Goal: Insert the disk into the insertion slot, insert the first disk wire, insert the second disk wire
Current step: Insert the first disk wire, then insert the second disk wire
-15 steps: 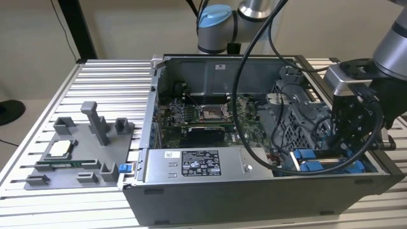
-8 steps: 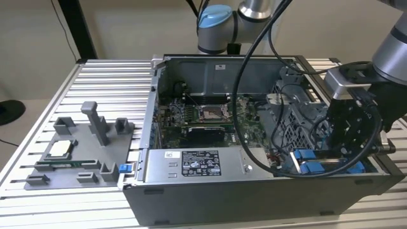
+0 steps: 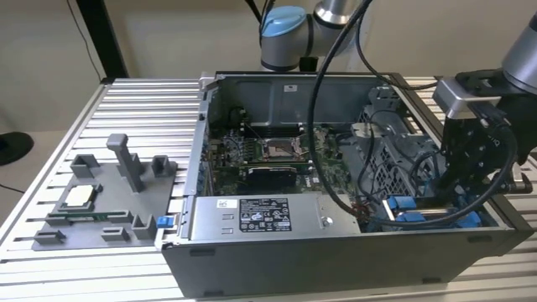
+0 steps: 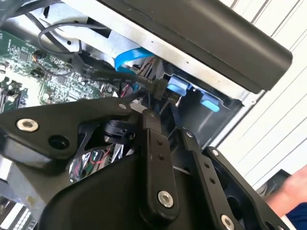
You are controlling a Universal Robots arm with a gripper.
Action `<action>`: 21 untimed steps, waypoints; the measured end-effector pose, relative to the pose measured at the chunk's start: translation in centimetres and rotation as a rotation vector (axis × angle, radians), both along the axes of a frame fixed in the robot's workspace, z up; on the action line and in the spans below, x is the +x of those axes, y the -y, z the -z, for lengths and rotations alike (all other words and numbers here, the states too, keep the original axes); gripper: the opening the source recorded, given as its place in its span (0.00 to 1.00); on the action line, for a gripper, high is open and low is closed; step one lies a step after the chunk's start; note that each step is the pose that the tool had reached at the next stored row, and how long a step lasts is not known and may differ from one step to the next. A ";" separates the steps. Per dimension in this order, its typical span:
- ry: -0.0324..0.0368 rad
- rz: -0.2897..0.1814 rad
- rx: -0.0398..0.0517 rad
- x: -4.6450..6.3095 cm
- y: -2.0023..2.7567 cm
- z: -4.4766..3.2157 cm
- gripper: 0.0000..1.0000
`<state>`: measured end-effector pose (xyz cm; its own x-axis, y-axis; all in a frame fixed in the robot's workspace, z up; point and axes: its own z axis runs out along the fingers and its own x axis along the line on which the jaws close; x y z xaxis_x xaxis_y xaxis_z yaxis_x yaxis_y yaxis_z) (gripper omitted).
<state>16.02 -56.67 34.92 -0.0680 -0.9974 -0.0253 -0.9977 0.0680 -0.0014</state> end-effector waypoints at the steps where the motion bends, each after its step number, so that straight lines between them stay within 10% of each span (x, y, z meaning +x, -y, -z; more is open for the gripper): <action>1: 0.0000 0.000 0.0004 0.0 0.00 -0.43 0.00; 9: 0.0000 0.000 0.0002 0.0 0.00 -3.02 0.00; 21: -0.0019 0.000 -0.0001 0.2 0.00 -3.23 0.00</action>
<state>16.20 -56.67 38.15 -0.0680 -0.9974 -0.0251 -0.9977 0.0680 0.0005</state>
